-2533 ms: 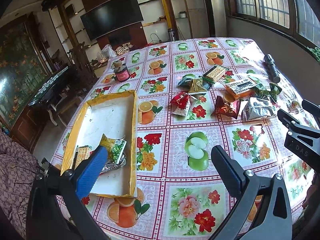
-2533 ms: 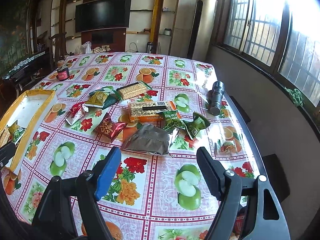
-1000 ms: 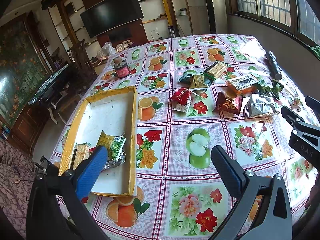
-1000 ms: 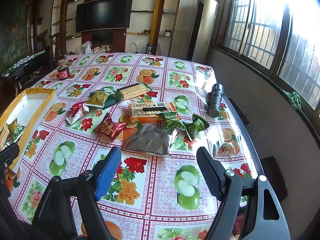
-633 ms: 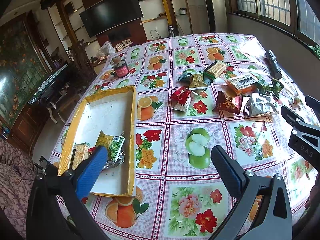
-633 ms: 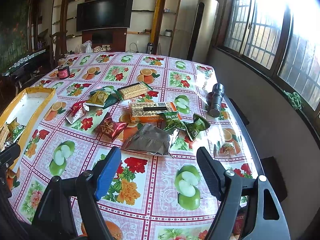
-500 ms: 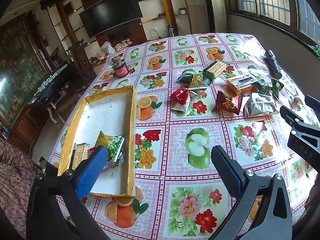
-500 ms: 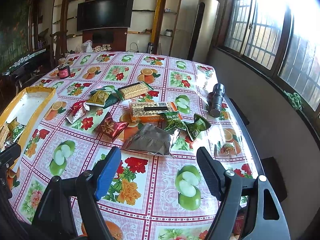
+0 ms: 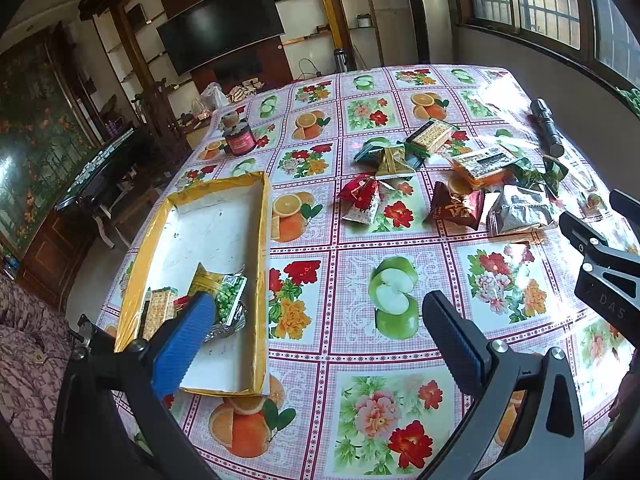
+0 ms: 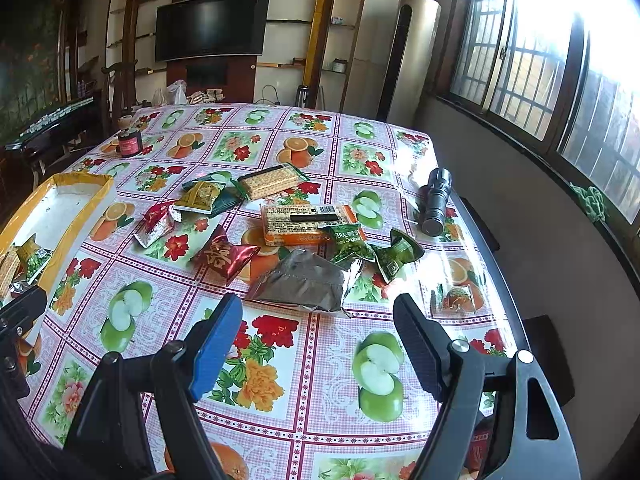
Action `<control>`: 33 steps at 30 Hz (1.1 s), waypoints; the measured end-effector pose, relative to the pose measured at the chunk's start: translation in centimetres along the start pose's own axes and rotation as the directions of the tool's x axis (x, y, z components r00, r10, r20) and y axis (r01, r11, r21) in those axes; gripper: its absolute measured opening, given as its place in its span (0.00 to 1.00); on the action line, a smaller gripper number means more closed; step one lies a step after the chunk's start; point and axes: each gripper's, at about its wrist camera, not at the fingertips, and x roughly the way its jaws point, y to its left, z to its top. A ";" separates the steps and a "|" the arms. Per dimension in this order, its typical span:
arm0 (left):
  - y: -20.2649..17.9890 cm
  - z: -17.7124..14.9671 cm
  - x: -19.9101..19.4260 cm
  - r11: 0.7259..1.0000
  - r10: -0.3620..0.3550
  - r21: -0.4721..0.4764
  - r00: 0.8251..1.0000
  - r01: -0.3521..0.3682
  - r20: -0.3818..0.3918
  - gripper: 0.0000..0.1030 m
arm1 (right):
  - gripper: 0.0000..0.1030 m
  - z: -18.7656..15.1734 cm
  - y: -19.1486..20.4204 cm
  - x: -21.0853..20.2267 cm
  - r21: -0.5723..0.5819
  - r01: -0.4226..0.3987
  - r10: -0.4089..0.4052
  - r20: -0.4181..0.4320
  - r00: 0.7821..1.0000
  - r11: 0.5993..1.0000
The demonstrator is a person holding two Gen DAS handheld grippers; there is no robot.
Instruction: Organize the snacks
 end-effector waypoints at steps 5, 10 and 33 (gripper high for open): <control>0.0 0.0 0.1 1.000 -0.001 0.001 1.000 0.001 -0.003 1.00 | 0.76 0.0 0.0 0.0 0.000 0.001 -0.001 0.000 1.000 1.000; 0.0 0.0 0.2 1.000 -0.003 0.002 1.000 0.003 -0.003 1.00 | 0.76 0.0 0.0 0.0 -0.002 0.001 -0.001 0.000 1.000 1.000; 1.1 -1.1 1.7 0.998 -0.050 -0.029 0.998 0.049 -0.045 1.00 | 0.76 -1.0 -1.4 1.6 0.108 -0.188 0.192 -0.026 0.981 0.976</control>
